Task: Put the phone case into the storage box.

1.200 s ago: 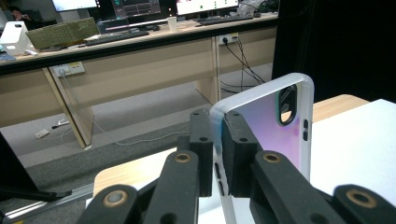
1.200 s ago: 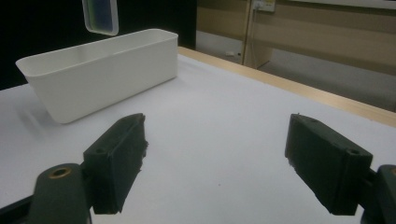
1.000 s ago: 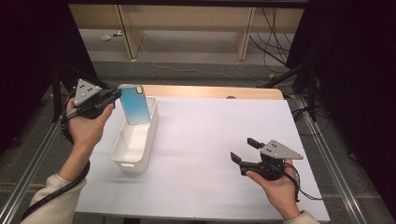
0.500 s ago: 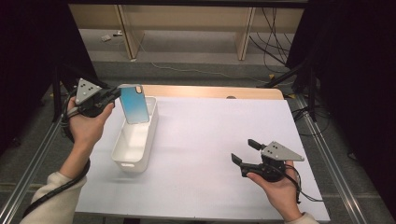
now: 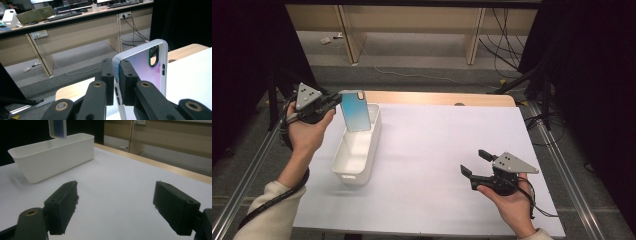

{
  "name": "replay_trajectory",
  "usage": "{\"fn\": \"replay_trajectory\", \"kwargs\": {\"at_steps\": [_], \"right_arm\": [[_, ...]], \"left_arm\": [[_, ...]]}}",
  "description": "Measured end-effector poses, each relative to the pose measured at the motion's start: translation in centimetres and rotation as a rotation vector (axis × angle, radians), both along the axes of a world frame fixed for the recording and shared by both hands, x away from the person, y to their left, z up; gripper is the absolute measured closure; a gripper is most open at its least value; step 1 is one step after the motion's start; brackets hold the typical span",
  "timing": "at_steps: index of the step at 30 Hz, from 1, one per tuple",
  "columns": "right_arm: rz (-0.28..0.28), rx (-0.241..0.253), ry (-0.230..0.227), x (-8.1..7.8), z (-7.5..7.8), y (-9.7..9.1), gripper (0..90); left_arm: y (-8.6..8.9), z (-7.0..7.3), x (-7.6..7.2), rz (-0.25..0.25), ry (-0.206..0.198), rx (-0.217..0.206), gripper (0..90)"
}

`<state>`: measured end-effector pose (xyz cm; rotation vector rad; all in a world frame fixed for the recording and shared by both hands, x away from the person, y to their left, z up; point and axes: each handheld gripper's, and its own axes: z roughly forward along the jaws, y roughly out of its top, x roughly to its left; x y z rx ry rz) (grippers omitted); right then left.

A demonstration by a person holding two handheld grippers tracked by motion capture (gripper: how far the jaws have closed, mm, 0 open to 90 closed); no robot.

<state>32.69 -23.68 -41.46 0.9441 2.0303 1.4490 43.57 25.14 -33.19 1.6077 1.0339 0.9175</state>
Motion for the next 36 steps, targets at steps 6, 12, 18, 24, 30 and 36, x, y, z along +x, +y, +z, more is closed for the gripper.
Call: {"fn": "replay_trajectory", "kwargs": {"at_steps": [6, 12, 18, 24, 30, 36], "right_arm": [[-0.006, 0.001, -0.007, -0.1, 0.1, 0.0, 21.0], [-0.001, 0.01, -0.001, -0.2, 0.2, -0.1, 21.4], [0.003, 0.014, -0.013, -0.3, 0.2, -0.1, 21.3], [0.0, 0.02, -0.012, -0.4, 0.1, -0.3, 21.3], [-0.011, 0.004, -0.009, -0.4, 0.1, -0.4, 21.3], [-0.014, 0.004, -0.009, -0.4, 0.1, -0.4, 21.3]], "left_arm": [[0.1, -0.1, 0.4, 0.009, -0.004, 0.021, 82.8], [-0.1, -0.3, 0.7, 0.007, 0.003, 0.011, 82.8], [0.0, -0.4, 1.1, 0.01, 0.014, -0.01, 82.8], [0.1, -0.5, 1.5, 0.013, 0.018, -0.003, 82.7], [0.0, -0.6, 1.9, 0.014, 0.022, -0.011, 82.8], [0.1, -0.8, 2.4, 0.024, 0.028, -0.011, 82.8]]}}
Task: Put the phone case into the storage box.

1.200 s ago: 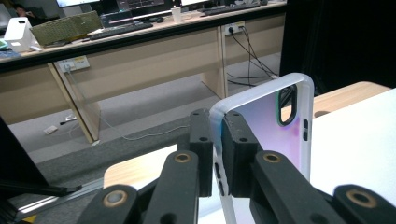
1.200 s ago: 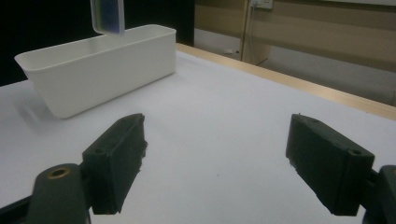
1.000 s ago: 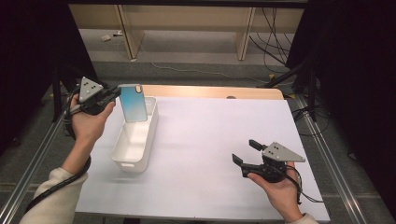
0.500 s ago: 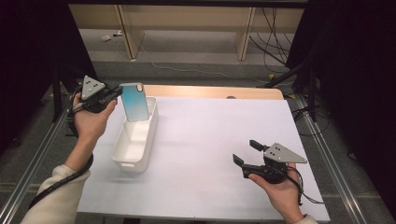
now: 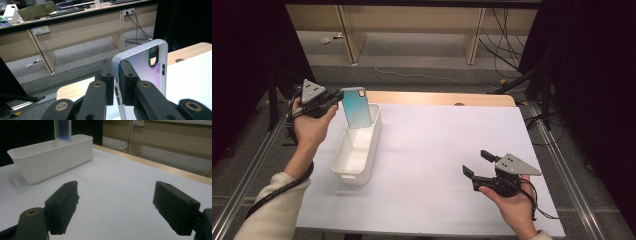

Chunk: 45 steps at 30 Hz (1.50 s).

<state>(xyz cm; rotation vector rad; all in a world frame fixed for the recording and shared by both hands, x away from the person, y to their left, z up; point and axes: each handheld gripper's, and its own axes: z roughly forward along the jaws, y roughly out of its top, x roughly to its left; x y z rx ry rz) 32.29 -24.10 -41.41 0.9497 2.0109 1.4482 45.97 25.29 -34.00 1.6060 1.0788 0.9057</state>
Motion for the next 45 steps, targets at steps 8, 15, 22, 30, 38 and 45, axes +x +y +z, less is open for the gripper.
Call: {"fn": "replay_trajectory", "kwargs": {"at_steps": [8, 15, 22, 30, 38, 45], "right_arm": [[-0.001, 0.003, -0.001, 0.0, -0.1, 0.1, 21.3], [-0.004, 0.003, -0.007, 0.0, 0.0, 0.0, 21.3], [-0.004, 0.002, -0.007, -0.2, -0.1, -0.1, 21.2], [-0.002, -0.013, 0.011, -0.3, 0.1, -0.3, 21.2], [-0.003, -0.005, 0.002, -0.3, 0.0, -0.3, 21.3], [-0.001, -0.012, 0.011, -0.3, 0.1, -0.3, 21.3]], "left_arm": [[0.1, -0.3, 0.5, -0.001, 0.005, 0.006, 82.8], [0.0, -0.5, 0.9, 0.001, 0.007, 0.013, 82.7], [-0.1, -0.5, 1.1, 0.0, 0.008, 0.017, 82.7], [0.0, -0.6, 1.6, -0.001, 0.007, 0.021, 82.8], [-0.2, -0.7, 1.9, -0.009, 0.006, 0.028, 82.7], [-0.3, -0.7, 2.2, -0.015, 0.005, 0.033, 82.7]]}}
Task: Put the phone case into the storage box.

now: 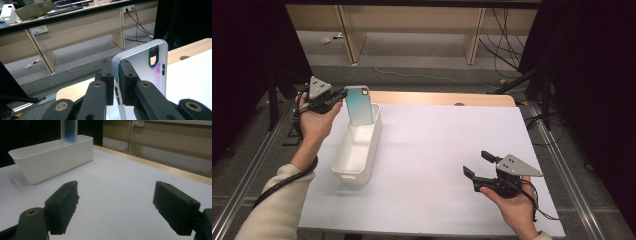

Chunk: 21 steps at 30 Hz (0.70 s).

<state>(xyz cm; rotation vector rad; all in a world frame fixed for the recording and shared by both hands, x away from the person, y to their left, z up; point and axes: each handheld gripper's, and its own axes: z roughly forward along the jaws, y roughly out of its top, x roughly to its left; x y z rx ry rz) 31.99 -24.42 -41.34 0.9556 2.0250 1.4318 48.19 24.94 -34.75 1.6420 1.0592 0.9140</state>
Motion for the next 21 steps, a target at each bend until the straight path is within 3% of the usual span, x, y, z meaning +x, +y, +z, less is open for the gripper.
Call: {"fn": "replay_trajectory", "kwargs": {"at_steps": [5, 6, 14, 15, 16, 21], "right_arm": [[0.001, 0.001, 0.0, 0.0, 0.0, 0.0, 21.3], [-0.005, 0.023, -0.025, 0.1, -0.1, 0.2, 21.3], [0.002, 0.018, -0.015, 0.1, -0.1, 0.1, 21.3], [0.005, 0.003, 0.003, 0.0, 0.0, 0.0, 21.3], [0.013, 0.038, -0.017, 0.2, -0.3, 0.3, 21.4], [0.007, 0.02, -0.014, 0.0, -0.1, 0.2, 21.4]], "left_arm": [[0.0, -0.1, 0.3, -0.002, -0.003, 0.003, 82.7], [0.0, -0.1, 0.3, 0.0, -0.003, 0.005, 82.7], [0.1, -0.6, 0.9, 0.0, 0.005, 0.009, 82.7], [0.1, -0.6, 1.0, 0.0, 0.007, 0.007, 82.7], [0.1, -0.7, 1.0, 0.002, 0.008, 0.001, 82.7], [0.2, -1.0, 1.4, 0.001, 0.015, 0.008, 82.7]]}}
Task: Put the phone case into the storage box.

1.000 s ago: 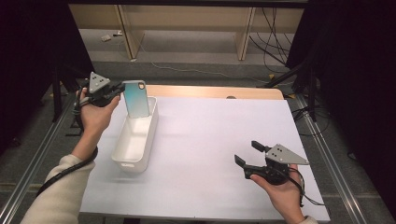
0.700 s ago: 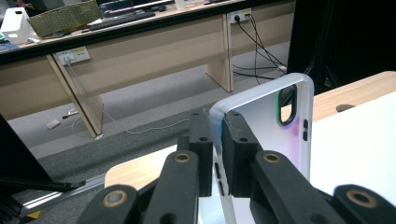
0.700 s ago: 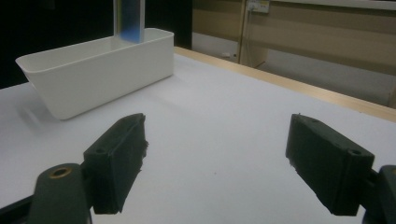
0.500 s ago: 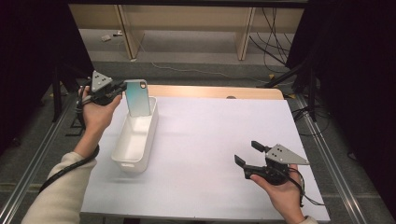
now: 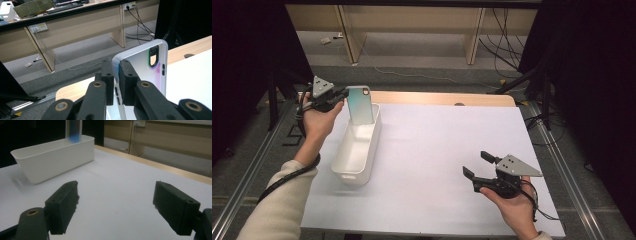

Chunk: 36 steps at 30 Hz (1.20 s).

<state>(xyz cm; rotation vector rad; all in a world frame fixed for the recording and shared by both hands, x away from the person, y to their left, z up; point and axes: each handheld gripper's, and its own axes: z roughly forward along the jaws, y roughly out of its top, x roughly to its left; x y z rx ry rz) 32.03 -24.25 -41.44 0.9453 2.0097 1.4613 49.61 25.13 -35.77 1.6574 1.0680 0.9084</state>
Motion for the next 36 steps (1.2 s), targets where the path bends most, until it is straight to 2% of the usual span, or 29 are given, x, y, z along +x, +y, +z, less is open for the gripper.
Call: {"fn": "replay_trajectory", "kwargs": {"at_steps": [1, 3, 6, 28, 36], "right_arm": [[-0.007, 0.005, -0.011, 0.0, 0.0, 0.0, 21.4], [-0.008, 0.009, -0.001, 0.0, 0.0, 0.0, 21.4], [-0.007, 0.008, -0.011, 0.0, 0.0, 0.0, 21.4], [0.014, 0.012, 0.012, -0.1, -0.1, -0.1, 21.9], [0.007, 0.017, -0.003, -0.1, 0.0, -0.1, 21.8]], "left_arm": [[0.0, -0.1, 0.1, 0.002, 0.002, -0.002, 82.7], [0.0, -0.1, 0.2, 0.002, 0.002, 0.0, 82.7], [-0.1, -0.2, 0.3, 0.0, 0.005, 0.003, 82.7], [0.1, -1.1, 1.5, 0.013, 0.023, 0.017, 82.7], [0.0, -1.5, 1.9, 0.018, 0.031, 0.019, 82.6]]}}
